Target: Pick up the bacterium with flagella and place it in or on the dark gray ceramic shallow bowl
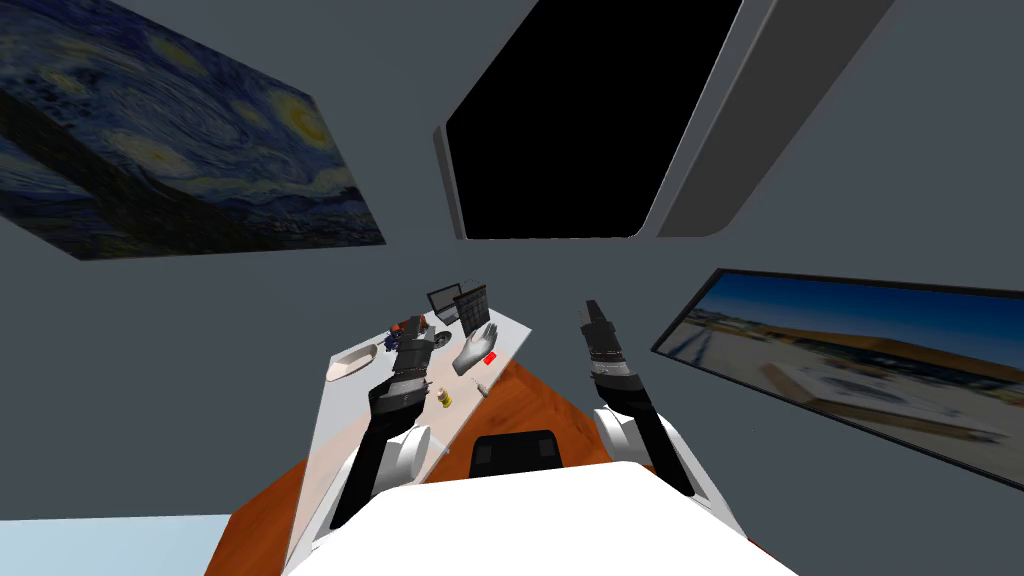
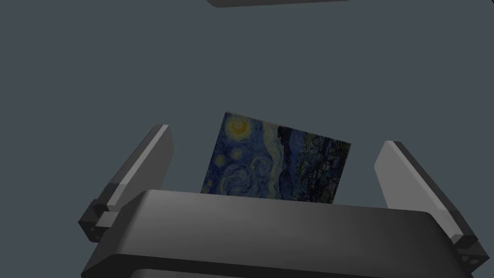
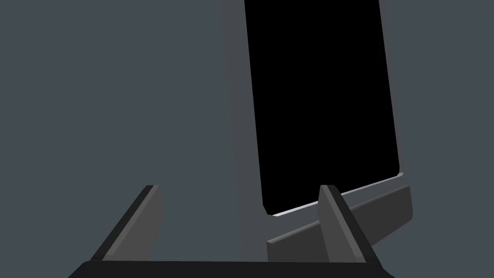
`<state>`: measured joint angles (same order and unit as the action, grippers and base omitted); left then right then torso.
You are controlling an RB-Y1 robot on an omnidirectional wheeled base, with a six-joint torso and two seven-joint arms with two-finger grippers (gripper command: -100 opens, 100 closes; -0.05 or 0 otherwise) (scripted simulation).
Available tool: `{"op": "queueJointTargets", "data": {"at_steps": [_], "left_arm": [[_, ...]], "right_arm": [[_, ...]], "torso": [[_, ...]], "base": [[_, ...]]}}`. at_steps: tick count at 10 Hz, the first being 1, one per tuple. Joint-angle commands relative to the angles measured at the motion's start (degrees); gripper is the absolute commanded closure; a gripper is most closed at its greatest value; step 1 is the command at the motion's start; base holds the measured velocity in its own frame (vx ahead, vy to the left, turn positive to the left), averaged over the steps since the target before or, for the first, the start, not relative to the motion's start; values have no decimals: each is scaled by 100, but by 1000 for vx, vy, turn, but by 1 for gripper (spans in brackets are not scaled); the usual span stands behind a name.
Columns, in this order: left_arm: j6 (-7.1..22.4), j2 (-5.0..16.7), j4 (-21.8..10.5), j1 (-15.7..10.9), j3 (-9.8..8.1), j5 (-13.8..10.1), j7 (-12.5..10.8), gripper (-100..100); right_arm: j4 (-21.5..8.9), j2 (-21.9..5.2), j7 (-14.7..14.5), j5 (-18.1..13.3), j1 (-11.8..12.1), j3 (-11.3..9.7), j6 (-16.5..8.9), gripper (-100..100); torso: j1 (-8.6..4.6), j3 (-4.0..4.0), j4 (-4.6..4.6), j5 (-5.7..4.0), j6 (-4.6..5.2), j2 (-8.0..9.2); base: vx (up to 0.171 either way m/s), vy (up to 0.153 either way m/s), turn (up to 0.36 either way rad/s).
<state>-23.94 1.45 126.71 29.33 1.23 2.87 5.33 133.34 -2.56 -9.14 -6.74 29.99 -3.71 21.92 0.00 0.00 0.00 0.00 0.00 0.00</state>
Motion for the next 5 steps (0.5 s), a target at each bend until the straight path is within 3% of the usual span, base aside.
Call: {"op": "queueJointTargets", "data": {"at_steps": [1,5], "left_arm": [[146,219,-98,-40,5,5,20,-100],[651,548,-419,-162,15,28,91,-100]], "right_arm": [[0,0,0,0,0,0,0,0],[0,0,0,0,0,0,0,0]], "torso": [[0,0,0,0,0,0],[5,-4,-2,1,1,-7]], "base": [[4,0,-16],[13,6,-17]]}}
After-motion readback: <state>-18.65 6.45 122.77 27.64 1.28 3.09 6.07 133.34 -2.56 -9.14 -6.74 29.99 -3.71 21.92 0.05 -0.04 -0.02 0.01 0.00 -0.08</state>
